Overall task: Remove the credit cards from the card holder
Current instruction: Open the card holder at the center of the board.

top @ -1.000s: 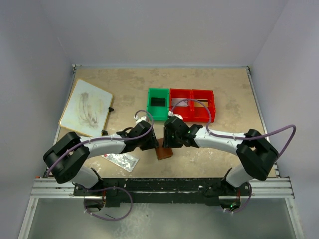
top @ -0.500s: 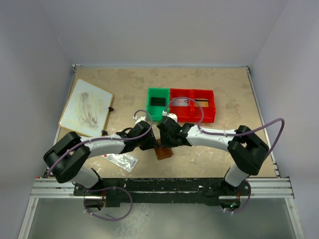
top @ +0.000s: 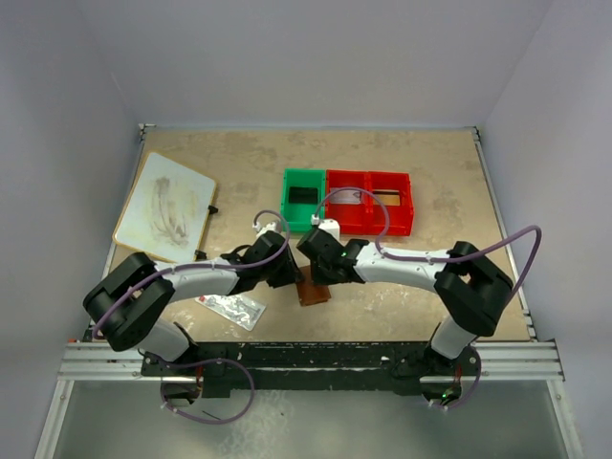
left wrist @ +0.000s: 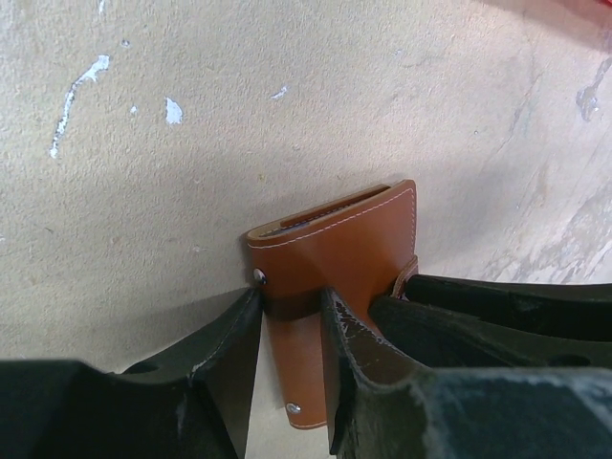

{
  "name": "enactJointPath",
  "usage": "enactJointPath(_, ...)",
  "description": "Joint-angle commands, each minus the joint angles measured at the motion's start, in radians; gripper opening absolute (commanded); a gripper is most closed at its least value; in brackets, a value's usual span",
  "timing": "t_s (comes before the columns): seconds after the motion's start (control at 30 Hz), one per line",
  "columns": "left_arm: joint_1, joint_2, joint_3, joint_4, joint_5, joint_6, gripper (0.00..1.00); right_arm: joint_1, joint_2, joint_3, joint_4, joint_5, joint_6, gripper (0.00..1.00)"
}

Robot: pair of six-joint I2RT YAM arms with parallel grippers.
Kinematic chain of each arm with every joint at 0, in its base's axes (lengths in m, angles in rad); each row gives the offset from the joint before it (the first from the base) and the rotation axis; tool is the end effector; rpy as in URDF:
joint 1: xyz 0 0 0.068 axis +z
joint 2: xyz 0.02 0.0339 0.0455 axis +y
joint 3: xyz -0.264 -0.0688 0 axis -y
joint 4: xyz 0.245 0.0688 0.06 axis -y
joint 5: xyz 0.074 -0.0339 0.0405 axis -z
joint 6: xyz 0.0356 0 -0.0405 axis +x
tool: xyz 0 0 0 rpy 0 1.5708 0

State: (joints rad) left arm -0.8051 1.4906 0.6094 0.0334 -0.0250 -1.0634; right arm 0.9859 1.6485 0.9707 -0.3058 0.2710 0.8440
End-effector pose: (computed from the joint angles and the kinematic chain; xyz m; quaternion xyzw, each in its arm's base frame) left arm 0.1902 -0.1966 0.1436 -0.1248 0.9269 -0.2774 0.2196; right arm 0.1896 0.2690 0.1796 -0.0282 0.9488 0.1484 0.2773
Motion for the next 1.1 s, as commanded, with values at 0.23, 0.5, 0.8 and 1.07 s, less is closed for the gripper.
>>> enactJointPath(0.23,0.001,0.115,0.038,-0.129,-0.084,0.044,0.27,-0.131,-0.108,-0.133,0.163,-0.26,-0.01,0.0)
enactJointPath(0.5,0.002,0.134,0.046,-0.164,-0.119,0.055,0.26,-0.21,-0.197,-0.211,0.177,-0.279,0.012,0.0)
enactJointPath(0.8,0.001,0.108,0.068,-0.177,-0.123,0.066,0.26,-0.21,-0.171,-0.174,0.053,-0.178,0.003,0.09)
enactJointPath(1.07,0.001,0.09,0.079,-0.194,-0.127,0.078,0.27,-0.21,-0.171,-0.14,-0.021,-0.109,0.001,0.2)
